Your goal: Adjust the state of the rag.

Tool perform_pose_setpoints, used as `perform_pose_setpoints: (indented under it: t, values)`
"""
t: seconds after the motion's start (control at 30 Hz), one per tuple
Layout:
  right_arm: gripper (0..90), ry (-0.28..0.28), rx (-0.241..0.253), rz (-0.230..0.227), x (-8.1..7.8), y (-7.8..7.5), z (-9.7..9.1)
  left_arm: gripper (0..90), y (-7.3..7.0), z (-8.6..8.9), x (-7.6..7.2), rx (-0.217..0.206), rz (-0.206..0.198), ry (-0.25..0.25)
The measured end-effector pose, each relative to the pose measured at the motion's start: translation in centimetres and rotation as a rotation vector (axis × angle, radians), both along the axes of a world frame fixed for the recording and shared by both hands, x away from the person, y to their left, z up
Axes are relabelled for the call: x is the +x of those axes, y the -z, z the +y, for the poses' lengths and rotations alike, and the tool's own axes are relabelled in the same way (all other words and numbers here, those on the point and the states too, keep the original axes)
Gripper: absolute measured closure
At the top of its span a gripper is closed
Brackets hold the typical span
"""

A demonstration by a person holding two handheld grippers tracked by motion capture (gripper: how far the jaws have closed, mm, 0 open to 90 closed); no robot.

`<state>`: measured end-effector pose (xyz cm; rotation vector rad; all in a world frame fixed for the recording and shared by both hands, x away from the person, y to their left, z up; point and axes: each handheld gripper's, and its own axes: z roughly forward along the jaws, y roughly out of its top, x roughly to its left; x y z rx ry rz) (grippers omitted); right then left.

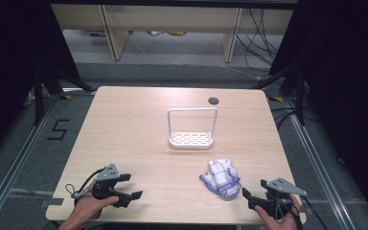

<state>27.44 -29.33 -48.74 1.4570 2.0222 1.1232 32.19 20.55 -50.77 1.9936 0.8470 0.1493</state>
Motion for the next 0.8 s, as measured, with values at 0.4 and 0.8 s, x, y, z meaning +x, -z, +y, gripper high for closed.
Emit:
perform_pose_setpoints:
  t: [0.4, 0.8]
  values:
    - [23.2, -0.031, -0.011, 0.001, 0.1, -0.1, 0.0, 15.7, -0.3, -0.4, -0.2, -0.009, -0.012, 0.014]
    - [23.5, -0.055, 0.023, -0.014, 0.3, -0.7, 0.1, 15.6, -0.7, -2.2, -0.2, -0.044, -0.017, 0.022]
